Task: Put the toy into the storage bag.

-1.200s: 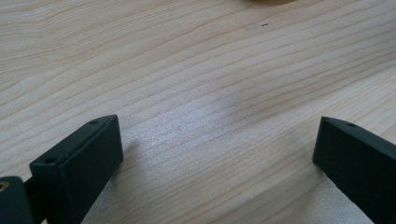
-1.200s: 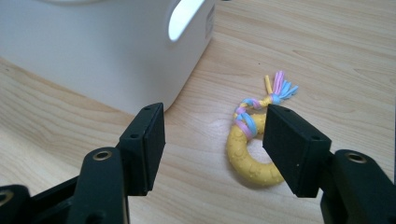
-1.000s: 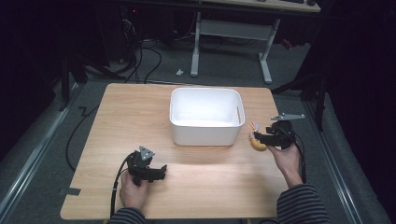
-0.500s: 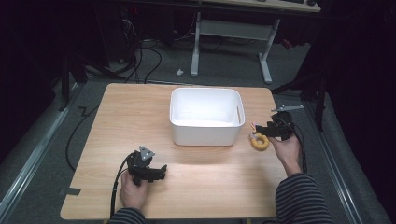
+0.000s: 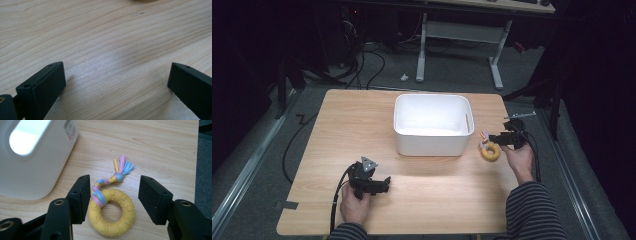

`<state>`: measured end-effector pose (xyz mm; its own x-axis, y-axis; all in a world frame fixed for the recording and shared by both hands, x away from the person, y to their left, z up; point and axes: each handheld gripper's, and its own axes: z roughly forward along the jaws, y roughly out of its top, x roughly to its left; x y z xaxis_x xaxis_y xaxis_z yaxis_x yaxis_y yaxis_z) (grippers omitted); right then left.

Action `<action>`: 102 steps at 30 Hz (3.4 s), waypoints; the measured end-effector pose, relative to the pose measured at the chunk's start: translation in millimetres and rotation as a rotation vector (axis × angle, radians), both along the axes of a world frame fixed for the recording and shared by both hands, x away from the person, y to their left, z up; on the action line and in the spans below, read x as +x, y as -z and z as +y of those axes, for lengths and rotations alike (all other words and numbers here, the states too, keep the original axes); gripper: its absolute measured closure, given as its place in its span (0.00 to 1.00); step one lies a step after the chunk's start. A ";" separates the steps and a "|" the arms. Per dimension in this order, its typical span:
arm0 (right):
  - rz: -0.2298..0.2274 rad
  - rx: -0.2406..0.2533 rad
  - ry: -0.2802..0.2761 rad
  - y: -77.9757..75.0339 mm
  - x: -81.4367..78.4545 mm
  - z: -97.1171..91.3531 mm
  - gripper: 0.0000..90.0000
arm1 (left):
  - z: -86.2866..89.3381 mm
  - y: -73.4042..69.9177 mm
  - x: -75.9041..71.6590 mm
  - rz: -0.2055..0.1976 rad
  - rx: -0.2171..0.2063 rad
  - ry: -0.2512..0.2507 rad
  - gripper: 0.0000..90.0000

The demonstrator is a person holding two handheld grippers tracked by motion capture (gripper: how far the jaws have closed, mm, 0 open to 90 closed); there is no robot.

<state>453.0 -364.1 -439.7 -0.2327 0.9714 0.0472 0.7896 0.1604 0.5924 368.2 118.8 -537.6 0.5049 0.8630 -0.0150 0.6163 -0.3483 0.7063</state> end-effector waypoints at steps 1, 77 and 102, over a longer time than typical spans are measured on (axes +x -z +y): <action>-0.004 -0.014 0.001 0.3 -0.2 0.2 0.51 | 0.0 0.0 0.0 0.000 0.000 0.000 0.02; 0.232 -0.118 0.000 30.9 8.4 -9.8 0.75 | 0.1 -0.2 -0.3 0.003 0.003 0.003 0.02; 0.103 -0.089 -0.063 -4.3 -42.6 -11.4 0.75 | 0.1 -0.2 -0.5 0.002 0.003 0.005 0.02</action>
<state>410.4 -375.6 -435.4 -0.2917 0.9564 -0.0116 0.8320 0.2597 0.4902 367.6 118.9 -537.4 0.5093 0.8605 -0.0132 0.6160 -0.3538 0.7038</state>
